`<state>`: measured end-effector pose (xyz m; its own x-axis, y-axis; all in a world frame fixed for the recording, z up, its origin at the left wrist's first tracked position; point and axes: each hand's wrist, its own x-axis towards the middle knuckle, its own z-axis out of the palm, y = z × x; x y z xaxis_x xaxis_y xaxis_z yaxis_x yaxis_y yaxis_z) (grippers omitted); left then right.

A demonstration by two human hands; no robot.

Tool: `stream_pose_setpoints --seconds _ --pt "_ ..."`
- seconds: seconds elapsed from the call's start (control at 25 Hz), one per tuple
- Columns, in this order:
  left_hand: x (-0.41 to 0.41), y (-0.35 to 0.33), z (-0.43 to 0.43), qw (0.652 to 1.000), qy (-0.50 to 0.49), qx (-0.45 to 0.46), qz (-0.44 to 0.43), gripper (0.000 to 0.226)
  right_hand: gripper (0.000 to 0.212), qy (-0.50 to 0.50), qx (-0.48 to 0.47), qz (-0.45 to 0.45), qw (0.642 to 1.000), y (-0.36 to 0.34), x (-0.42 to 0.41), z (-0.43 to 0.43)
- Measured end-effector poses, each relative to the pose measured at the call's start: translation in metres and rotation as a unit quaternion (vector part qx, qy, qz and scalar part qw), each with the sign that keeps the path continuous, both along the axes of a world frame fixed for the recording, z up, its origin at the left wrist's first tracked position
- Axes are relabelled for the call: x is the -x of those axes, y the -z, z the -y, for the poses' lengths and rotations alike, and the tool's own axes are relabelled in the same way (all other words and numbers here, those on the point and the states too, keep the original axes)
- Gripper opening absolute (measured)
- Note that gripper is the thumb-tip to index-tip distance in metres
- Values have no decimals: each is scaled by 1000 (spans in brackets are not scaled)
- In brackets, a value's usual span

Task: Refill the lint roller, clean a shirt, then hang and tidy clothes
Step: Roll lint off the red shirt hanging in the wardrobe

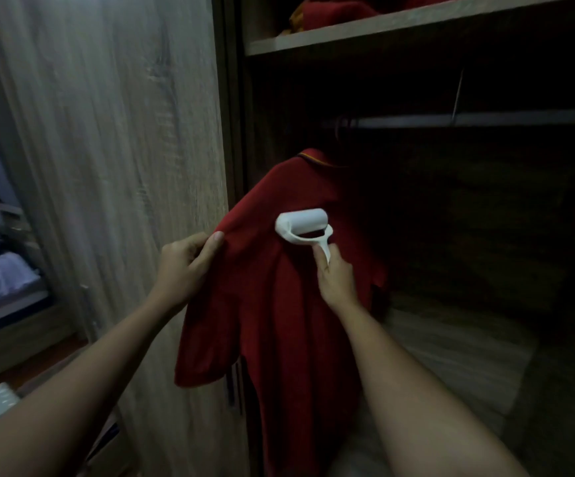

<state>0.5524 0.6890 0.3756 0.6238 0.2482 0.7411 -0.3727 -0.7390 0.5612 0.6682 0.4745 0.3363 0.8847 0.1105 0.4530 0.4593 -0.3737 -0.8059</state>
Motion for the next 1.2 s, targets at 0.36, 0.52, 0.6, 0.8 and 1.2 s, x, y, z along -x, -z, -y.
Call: stream_pose_setpoints --seconds 0.36,0.52,0.6,0.8,1.2 --pt "-1 13 12 1000 14 23 -6 48 29 1 -58 -131 990 100 9 -14" --pt "1 13 15 1000 7 10 -2 50 30 -10 -33 -202 979 144 38 -18" --pt "3 12 16 1000 8 4 0 52 30 -10 -53 -197 979 130 32 -17" --pt "10 8 22 1000 24 7 10 55 41 27 -138 -123 983 31 -22 -12" --pt "7 19 20 998 23 56 -7 45 41 -31 -35 -185 982 109 0 -12"
